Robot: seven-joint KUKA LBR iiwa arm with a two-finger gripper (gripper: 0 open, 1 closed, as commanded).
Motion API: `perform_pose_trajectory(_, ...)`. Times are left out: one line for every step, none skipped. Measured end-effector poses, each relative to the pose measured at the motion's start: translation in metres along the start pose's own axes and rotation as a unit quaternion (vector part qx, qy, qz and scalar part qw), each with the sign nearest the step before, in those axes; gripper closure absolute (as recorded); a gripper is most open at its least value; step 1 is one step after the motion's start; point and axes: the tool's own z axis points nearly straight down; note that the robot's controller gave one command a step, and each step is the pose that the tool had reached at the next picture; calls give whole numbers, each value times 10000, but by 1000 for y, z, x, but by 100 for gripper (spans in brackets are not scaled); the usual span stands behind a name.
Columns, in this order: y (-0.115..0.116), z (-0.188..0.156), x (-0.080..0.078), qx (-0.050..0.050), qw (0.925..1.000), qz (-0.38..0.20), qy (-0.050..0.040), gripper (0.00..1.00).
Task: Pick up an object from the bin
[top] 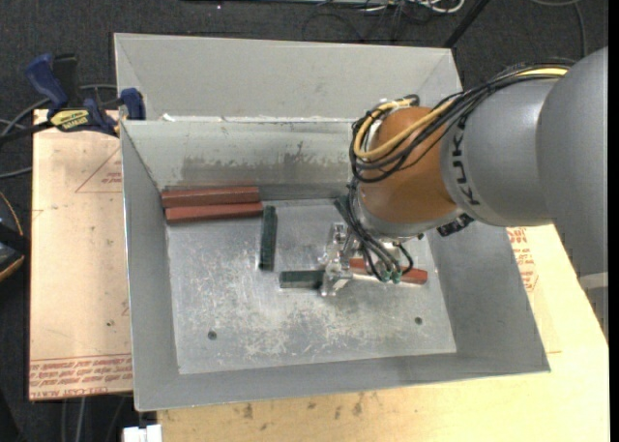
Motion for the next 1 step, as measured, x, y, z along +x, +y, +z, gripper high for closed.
perform_pose_trajectory(0, 0, 0, 0, 10000, 1, 0, 100)
